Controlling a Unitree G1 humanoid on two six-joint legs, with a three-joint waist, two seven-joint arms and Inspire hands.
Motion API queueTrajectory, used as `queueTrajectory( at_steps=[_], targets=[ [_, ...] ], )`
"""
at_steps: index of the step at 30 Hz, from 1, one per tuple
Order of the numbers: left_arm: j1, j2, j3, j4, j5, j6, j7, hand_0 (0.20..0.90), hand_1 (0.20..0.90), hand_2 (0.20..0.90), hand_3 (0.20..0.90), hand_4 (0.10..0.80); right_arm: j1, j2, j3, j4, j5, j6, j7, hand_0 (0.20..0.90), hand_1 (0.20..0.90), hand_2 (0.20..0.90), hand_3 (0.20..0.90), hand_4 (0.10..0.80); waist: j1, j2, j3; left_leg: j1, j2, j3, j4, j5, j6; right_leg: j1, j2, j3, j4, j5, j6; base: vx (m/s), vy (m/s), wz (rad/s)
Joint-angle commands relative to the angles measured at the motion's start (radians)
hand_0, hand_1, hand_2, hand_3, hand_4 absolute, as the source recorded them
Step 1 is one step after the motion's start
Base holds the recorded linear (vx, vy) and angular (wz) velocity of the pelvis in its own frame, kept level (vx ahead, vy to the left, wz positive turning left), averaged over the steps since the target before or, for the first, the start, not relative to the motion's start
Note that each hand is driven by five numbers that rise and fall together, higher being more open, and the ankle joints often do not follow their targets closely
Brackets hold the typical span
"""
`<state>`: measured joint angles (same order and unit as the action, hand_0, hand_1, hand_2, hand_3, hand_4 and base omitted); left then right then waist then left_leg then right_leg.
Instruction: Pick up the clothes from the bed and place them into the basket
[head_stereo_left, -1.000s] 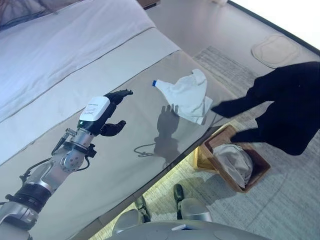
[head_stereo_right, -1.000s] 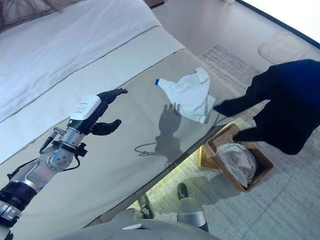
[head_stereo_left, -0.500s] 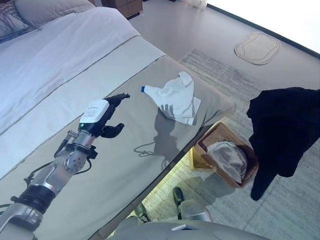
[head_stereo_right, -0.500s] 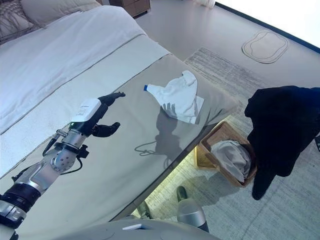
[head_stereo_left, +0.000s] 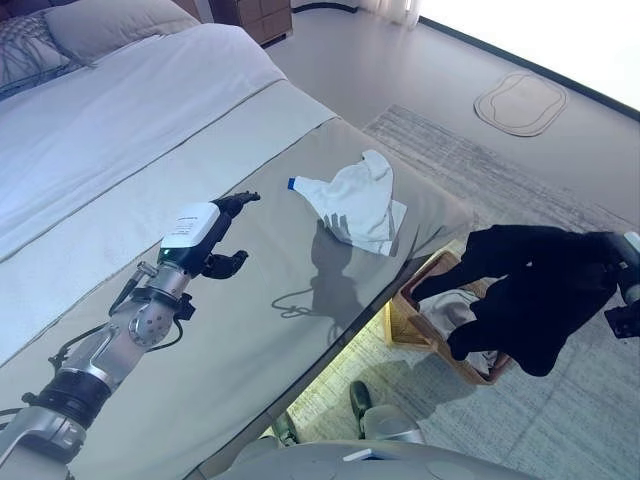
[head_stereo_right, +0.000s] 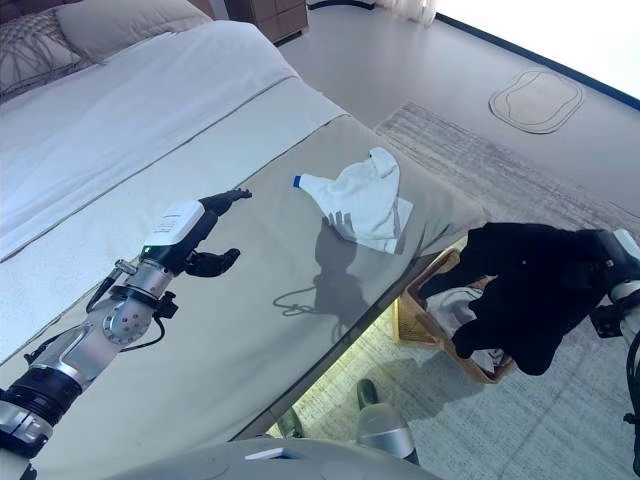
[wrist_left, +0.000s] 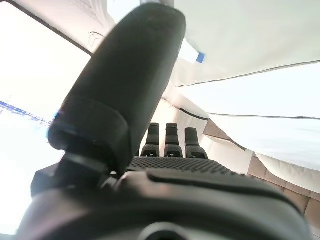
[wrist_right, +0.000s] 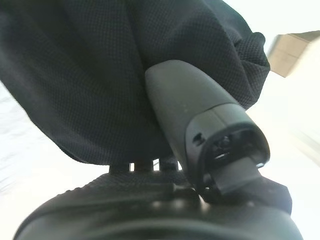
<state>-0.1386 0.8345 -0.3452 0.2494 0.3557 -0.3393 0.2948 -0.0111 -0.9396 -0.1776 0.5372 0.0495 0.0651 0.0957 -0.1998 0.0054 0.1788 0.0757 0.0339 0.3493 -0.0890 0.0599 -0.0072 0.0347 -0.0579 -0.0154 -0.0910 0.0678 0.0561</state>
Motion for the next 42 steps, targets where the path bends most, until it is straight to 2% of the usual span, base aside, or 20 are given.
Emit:
queueTrajectory(
  at_steps=[1,6,12,20,32,33,42],
  targets=[
    [-0.134,0.026,0.014,-0.044,-0.031,-0.006,0.042,0.9,0.9,0.9,0.9,0.8,-0.153,-0.082,-0.003,0.038,-0.052,-0.045,-0.058,0.3,0.3,0.3,0.2,0.1,0.023,0.014,-0.042,0.032,0.038,-0.043,0.059,-0.12,-0.023,-0.074,-0.008,-0.047,0.117,-0.035,0.063,-0.045,-0.028,0.0],
    [-0.184,0.03,-0.022,-0.066,-0.045,0.021,0.038,0.9,0.9,0.9,0.9,0.8,-0.208,-0.066,0.084,0.167,-0.072,-0.04,-0.082,0.3,0.3,0.3,0.2,0.1,0.027,0.035,-0.013,0.02,0.038,-0.044,0.064,-0.12,-0.026,-0.085,-0.014,-0.054,0.117,-0.034,0.062,-0.069,-0.05,0.01],
    [-0.232,0.028,-0.063,-0.083,-0.067,0.047,0.039,0.9,0.9,0.9,0.9,0.8,-0.31,-0.092,0.142,0.301,-0.087,-0.058,-0.116,0.3,0.3,0.3,0.2,0.1,0.029,0.083,0.024,0.003,0.03,-0.052,0.066,-0.116,-0.033,-0.098,-0.019,-0.058,0.117,-0.037,0.06,-0.046,-0.004,0.08],
    [-0.245,0.031,-0.071,-0.113,-0.081,0.05,0.053,0.9,0.9,0.9,0.9,0.8,-0.384,-0.133,0.154,0.346,-0.098,-0.062,-0.139,0.3,0.3,0.3,0.2,0.1,0.022,0.137,0.076,-0.024,0.018,-0.053,0.061,-0.104,-0.045,-0.123,-0.033,-0.066,0.116,-0.04,0.059,-0.069,0.014,0.01],
    [-0.253,0.02,-0.083,-0.117,-0.082,0.054,0.069,0.9,0.9,0.9,0.9,0.8,-0.423,-0.169,0.171,0.348,-0.167,-0.036,-0.168,0.3,0.3,0.3,0.2,0.1,0.01,0.174,0.102,-0.032,0.014,-0.053,0.057,-0.095,-0.059,-0.13,-0.04,-0.068,0.109,-0.043,0.057,-0.006,0.0,0.0],
    [-0.251,0.017,-0.081,-0.12,-0.081,0.056,0.066,0.9,0.9,0.9,0.9,0.8,-0.421,-0.17,0.176,0.354,-0.183,-0.024,-0.168,0.9,0.9,0.9,0.9,0.8,0.01,0.177,0.101,-0.033,0.015,-0.052,0.057,-0.094,-0.06,-0.129,-0.04,-0.069,0.108,-0.044,0.056,0.0,0.0,0.0],
    [-0.248,0.013,-0.082,-0.124,-0.077,0.057,0.067,0.9,0.9,0.9,0.9,0.8,-0.403,-0.154,0.177,0.353,-0.188,-0.012,-0.17,0.9,0.9,0.9,0.9,0.8,0.011,0.174,0.105,-0.034,0.02,-0.052,0.056,-0.09,-0.062,-0.125,-0.038,-0.075,0.107,-0.046,0.053,0.0,0.0,0.0]
  ],
)
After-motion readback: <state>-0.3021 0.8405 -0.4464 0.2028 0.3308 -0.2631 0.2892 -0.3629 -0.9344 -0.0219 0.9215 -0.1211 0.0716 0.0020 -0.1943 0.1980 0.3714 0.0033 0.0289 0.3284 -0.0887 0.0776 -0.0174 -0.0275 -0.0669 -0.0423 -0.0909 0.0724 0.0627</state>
